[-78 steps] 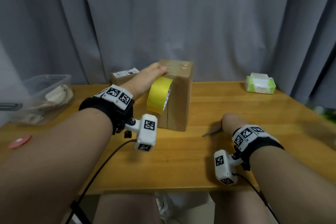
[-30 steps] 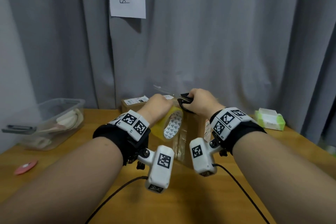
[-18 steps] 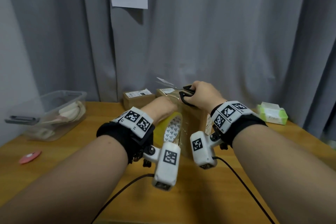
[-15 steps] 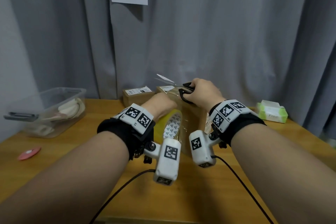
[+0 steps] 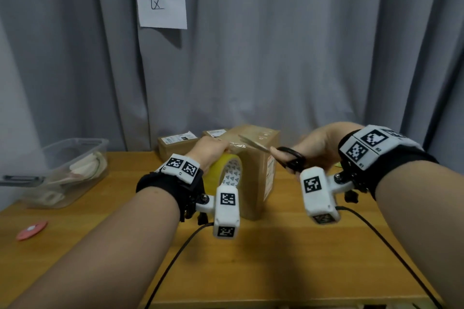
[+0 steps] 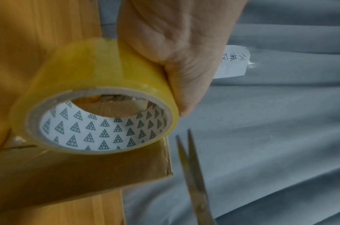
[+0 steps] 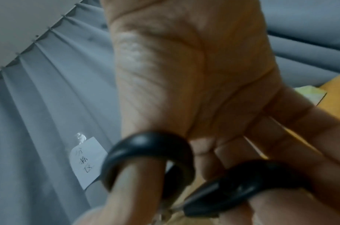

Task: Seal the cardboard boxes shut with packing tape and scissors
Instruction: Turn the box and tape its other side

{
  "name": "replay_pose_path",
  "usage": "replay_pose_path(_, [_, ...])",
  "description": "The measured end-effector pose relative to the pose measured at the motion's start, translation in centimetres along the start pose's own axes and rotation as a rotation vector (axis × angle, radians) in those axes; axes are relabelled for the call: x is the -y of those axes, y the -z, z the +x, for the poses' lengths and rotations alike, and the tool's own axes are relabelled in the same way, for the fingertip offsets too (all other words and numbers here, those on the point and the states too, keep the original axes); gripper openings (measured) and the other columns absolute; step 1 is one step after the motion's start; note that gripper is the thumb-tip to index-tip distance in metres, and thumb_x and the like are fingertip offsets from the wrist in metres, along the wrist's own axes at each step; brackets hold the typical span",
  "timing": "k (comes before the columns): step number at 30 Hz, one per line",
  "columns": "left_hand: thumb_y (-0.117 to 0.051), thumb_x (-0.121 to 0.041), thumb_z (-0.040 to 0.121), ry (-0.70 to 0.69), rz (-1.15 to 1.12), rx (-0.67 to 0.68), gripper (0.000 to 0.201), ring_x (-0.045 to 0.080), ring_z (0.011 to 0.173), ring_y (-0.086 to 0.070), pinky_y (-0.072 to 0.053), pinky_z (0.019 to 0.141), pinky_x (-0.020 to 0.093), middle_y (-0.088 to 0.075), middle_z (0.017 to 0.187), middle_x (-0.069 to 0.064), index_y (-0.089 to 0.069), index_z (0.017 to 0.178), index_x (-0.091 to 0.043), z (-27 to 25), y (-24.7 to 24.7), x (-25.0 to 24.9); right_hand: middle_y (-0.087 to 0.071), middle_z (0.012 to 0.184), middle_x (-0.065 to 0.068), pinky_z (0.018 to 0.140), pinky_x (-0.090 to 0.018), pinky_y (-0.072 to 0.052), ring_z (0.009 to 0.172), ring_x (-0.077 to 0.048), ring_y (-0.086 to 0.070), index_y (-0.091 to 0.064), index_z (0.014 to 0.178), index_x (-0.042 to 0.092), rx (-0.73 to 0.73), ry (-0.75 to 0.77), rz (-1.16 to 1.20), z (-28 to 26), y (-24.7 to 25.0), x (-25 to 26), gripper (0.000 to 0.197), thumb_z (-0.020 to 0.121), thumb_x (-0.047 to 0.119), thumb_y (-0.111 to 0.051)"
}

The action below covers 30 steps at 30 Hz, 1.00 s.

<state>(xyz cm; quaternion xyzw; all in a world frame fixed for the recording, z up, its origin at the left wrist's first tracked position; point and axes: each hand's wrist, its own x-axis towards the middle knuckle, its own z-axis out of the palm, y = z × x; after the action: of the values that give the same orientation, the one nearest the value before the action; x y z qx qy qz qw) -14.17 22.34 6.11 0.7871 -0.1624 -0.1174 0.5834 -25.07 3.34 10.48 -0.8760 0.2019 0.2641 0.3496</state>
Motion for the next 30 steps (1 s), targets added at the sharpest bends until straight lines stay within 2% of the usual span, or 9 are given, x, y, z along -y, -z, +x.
replay_pose_path(2, [-0.057, -0.011, 0.083, 0.000, 0.025, 0.001, 0.009, 0.023, 0.053, -0.053, -0.050, 0.061, 0.030, -0.061, 0.072, 0.015, -0.064, 0.083, -0.005, 0.0, 0.0, -0.2, -0.054, 0.082, -0.006, 0.088, -0.039, -0.044, 0.079, -0.023, -0.050, -0.051, 0.083, 0.014, 0.063, -0.036, -0.012, 0.3, 0.0, -1.0, 0.097, 0.020, 0.083, -0.075])
replay_pose_path(5, [-0.056, -0.010, 0.085, 0.005, 0.031, 0.000, 0.014, 0.022, 0.049, -0.053, -0.048, 0.052, 0.024, -0.061, 0.067, 0.011, -0.066, 0.090, -0.002, -0.1, 0.1, -0.3, -0.053, 0.077, -0.005, 0.078, -0.034, -0.045, 0.070, -0.019, -0.050, -0.049, 0.082, 0.013, 0.111, -0.019, -0.029, 0.8, -0.6, -1.5, 0.097, 0.021, 0.087, -0.070])
replay_pose_path(9, [-0.054, -0.011, 0.089, 0.014, 0.015, 0.003, 0.019, 0.017, 0.047, -0.059, -0.046, 0.044, 0.018, -0.066, 0.065, 0.004, -0.068, 0.089, 0.001, 0.1, 0.2, -0.1, -0.055, 0.065, -0.001, 0.070, -0.029, -0.045, 0.062, -0.016, -0.050, -0.051, 0.073, 0.015, 0.063, 0.059, -0.001, 2.2, -1.1, -1.6, 0.092, 0.020, 0.089, -0.066])
replay_pose_path(15, [-0.052, -0.016, 0.091, 0.061, -0.015, 0.021, 0.023, 0.020, 0.056, -0.061, -0.054, 0.058, 0.026, -0.072, 0.088, 0.009, -0.070, 0.094, -0.003, 0.8, 0.5, 0.3, -0.054, 0.060, 0.001, 0.063, -0.026, -0.046, 0.057, -0.014, -0.050, -0.051, 0.073, 0.015, 0.069, 0.170, 0.005, 3.8, -1.0, -1.5, 0.091, 0.024, 0.091, -0.064])
replay_pose_path(20, [-0.050, -0.018, 0.090, 0.078, 0.022, 0.037, 0.026, 0.025, 0.065, -0.064, -0.057, 0.071, 0.036, -0.073, 0.089, 0.012, -0.072, 0.088, -0.005, 1.0, 0.8, 0.1, -0.052, 0.060, 0.001, 0.062, -0.025, -0.046, 0.056, -0.013, -0.050, -0.053, 0.072, 0.014, 0.139, 0.243, 0.070, 4.4, -0.8, -2.4, 0.085, 0.031, 0.087, -0.067])
replay_pose_path(23, [-0.048, -0.020, 0.087, 0.063, 0.091, 0.015, 0.028, 0.024, 0.054, -0.059, -0.053, 0.061, 0.032, -0.071, 0.079, 0.012, -0.069, 0.090, -0.002, 1.0, 0.9, -0.4, -0.055, 0.061, 0.001, 0.060, -0.023, -0.048, 0.055, -0.012, -0.053, -0.054, 0.073, 0.013, 0.172, 0.263, 0.109, 4.4, -1.1, -2.5, 0.083, 0.032, 0.084, -0.070])
replay_pose_path(25, [-0.049, -0.019, 0.084, 0.053, 0.116, 0.003, 0.022, 0.023, 0.048, -0.054, -0.048, 0.055, 0.027, -0.066, 0.074, 0.014, -0.066, 0.087, -0.006, 0.8, 0.9, -0.8, -0.056, 0.061, 0.001, 0.064, -0.025, -0.048, 0.056, -0.012, -0.055, -0.055, 0.073, 0.014, 0.171, 0.270, 0.120, 4.5, -1.4, -2.5, 0.083, 0.030, 0.084, -0.070])
replay_pose_path(28, [-0.049, -0.020, 0.083, 0.051, 0.134, 0.009, 0.019, 0.024, 0.049, -0.053, -0.047, 0.057, 0.028, -0.064, 0.076, 0.015, -0.064, 0.084, -0.009, 0.6, 0.7, -0.9, -0.062, 0.063, -0.002, 0.073, -0.033, -0.048, 0.062, -0.018, -0.060, -0.058, 0.079, 0.013, 0.119, 0.285, 0.109, 4.9, -1.9, -2.5, 0.089, 0.030, 0.087, -0.067])
replay_pose_path(30, [-0.048, -0.020, 0.084, 0.041, 0.131, 0.019, 0.026, 0.024, 0.052, -0.053, -0.047, 0.060, 0.030, -0.064, 0.076, 0.015, -0.068, 0.091, -0.006, 0.7, 0.5, -0.7, -0.066, 0.067, -0.005, 0.074, -0.034, -0.050, 0.067, -0.022, -0.064, -0.061, 0.088, 0.009, 0.093, 0.305, 0.108, 5.1, -2.3, -2.4, 0.099, 0.030, 0.089, -0.065])
